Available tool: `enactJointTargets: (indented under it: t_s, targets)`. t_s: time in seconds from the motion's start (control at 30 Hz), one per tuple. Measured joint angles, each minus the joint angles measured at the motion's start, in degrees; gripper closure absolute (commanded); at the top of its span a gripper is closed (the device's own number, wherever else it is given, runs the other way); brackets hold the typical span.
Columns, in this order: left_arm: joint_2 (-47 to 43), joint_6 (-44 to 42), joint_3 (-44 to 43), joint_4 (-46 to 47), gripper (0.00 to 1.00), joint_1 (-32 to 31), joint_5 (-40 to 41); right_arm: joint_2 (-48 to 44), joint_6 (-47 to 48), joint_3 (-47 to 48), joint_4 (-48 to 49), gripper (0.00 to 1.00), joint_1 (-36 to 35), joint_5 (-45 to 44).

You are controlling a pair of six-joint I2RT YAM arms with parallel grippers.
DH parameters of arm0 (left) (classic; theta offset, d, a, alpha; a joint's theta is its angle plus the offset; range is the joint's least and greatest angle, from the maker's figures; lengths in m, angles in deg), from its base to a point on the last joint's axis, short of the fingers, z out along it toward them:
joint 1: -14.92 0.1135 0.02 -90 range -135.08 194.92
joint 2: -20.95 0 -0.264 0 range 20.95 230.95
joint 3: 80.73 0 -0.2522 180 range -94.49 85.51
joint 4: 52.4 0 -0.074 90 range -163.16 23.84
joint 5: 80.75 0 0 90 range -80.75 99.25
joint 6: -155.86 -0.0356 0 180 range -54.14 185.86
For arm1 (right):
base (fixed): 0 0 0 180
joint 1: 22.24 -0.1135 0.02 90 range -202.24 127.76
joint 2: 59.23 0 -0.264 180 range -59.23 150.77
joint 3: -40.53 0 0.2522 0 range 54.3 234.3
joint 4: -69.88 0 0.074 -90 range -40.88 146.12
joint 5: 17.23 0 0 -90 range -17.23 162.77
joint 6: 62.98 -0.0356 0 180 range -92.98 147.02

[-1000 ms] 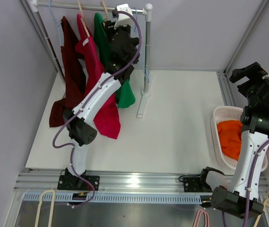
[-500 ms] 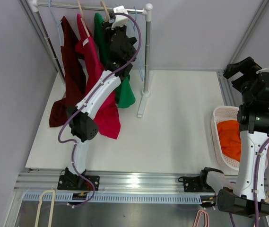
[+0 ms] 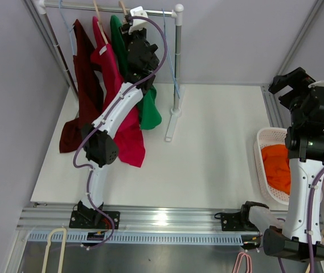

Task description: Remove the t-shirt from the hanger

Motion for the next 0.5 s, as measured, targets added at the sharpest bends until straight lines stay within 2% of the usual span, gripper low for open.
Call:
enactJointTargets:
  t_s: [0.17, 0.5]
  targets:
    - [0.0, 0.1, 0.0, 1.1, 0.98, 0.4, -1.4, 0.3, 0.2, 0.0, 0.0, 0.01, -0.8, -0.6]
    - [0.1, -0.5, 0.2, 2.0, 0.99, 0.8, -3.0, 0.8, 0.4, 0.0, 0.3, 0.01, -2.1, -1.4]
